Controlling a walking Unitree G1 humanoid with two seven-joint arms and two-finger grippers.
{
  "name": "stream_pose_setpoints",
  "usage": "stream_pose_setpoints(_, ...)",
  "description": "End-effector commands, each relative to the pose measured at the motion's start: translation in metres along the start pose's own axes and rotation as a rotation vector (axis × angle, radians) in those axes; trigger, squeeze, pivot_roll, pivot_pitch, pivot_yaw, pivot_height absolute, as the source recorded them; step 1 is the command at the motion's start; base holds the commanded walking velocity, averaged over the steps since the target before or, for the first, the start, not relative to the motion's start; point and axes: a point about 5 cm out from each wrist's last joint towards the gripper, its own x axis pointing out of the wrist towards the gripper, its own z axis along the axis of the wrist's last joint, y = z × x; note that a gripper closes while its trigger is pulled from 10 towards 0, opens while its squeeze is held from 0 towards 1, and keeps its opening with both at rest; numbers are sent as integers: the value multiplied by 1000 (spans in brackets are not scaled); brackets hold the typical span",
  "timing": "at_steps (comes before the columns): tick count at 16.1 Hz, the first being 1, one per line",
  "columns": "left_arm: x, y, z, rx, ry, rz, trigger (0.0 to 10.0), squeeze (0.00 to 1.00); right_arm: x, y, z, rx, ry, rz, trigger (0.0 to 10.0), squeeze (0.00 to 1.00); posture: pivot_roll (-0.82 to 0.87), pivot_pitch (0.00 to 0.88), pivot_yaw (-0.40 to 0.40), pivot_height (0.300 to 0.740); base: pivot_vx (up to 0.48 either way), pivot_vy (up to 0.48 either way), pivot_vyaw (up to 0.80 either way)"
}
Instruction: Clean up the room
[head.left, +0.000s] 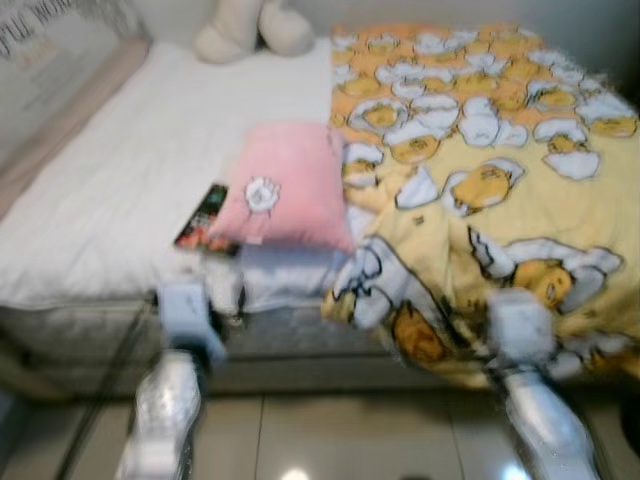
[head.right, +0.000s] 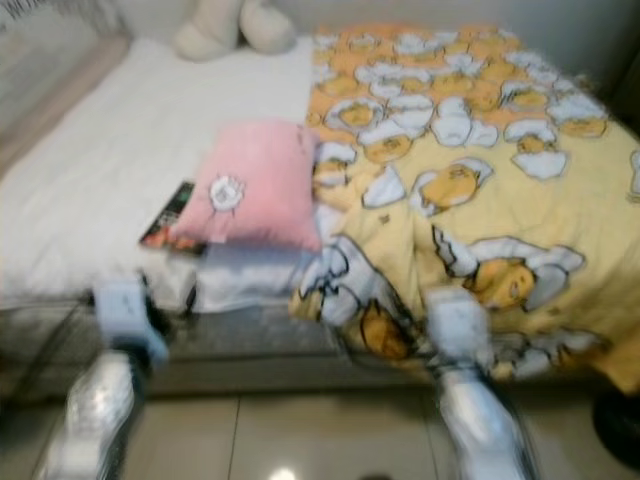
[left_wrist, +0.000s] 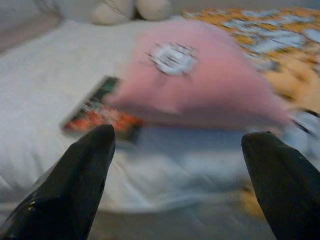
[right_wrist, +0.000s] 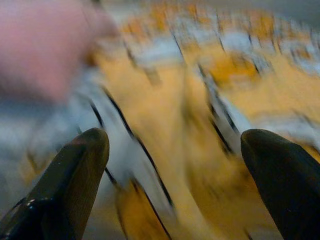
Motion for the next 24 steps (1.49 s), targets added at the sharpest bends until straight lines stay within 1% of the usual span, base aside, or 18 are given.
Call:
stream_pose_setpoints(1,4,6,9,25,-24,9,10000,0,5,10,10,18,-49,39,10000,0,-195,0,70,740,480,0,0)
stream_pose_setpoints(2,12,3,11,20,-27,13,10000,0,6,10,8,9,-45,36,10000,0,-194,0,67,740,480,0,0)
stream_pose_setpoints(3,23,1,18,17,-43,21,10000,0,11,11,9,9,-46,35,10000,0,-194,0,65,740,480,0,0)
stream_pose_setpoints(4,31,2,25,10,-56,43,10000,0,17,11,13,11,-55,29,10000,0,-193,0,64,740,480,0,0)
stream_pose_setpoints(5,36,6,33,-1,-76,75,10000,0,22,11,20,16,-70,27,10000,0,-193,0,64,740,480,0,0)
stream_pose_setpoints(7,38,10,34,-23,-68,108,10000,0,26,11,23,19,-76,29,10000,0,-195,0,63,740,480,0,0)
stream_pose_setpoints(9,52,9,40,-37,-90,139,10000,0,31,9,18,19,-54,12,10000,0,-185,0,54,740,472,0,0)
stream_pose_setpoints(11,62,14,44,-60,-86,187,10000,0,34,14,18,18,-51,40,10000,0,-184,0,52,740,458,0,0)
stream_pose_setpoints(13,61,12,43,-60,-81,186,10000,0,37,18,21,19,-58,66,10000,0,-184,0,52,740,458,0,0)
stream_pose_setpoints(15,61,10,43,-52,-84,191,10000,0,44,20,25,13,-78,81,10000,0,-172,0,50,740,458,0,0)
stream_pose_setpoints(17,63,5,46,-41,-94,169,10000,0,47,22,27,9,-80,89,10000,0,-169,0,50,740,480,0,778)
stream_pose_setpoints(19,74,-1,58,-1,-127,129,10000,0,51,23,33,3,-96,93,10000,0,-158,0,40,740,476,0,378)
stream_pose_setpoints(20,81,-3,68,15,-153,113,10000,0,55,20,40,9,-115,74,10000,0,-160,0,42,740,480,0,0)
stream_pose_setpoints(21,86,-3,74,16,-167,106,10000,0,59,17,45,10,-130,60,10000,0,-161,0,44,740,480,0,0)
stream_pose_setpoints(22,95,-5,85,36,-186,85,10000,0,67,10,55,18,-151,22,10000,0,-164,0,49,740,480,0,0)
stream_pose_setpoints(23,114,-4,101,98,-163,80,10000,0,86,-3,72,88,-151,-46,10000,0,-181,0,58,740,480,0,0)
stream_pose_setpoints(24,120,-1,104,89,-143,78,10000,0,90,-5,75,117,-146,-57,10000,0,-188,0,60,740,0,0,0)
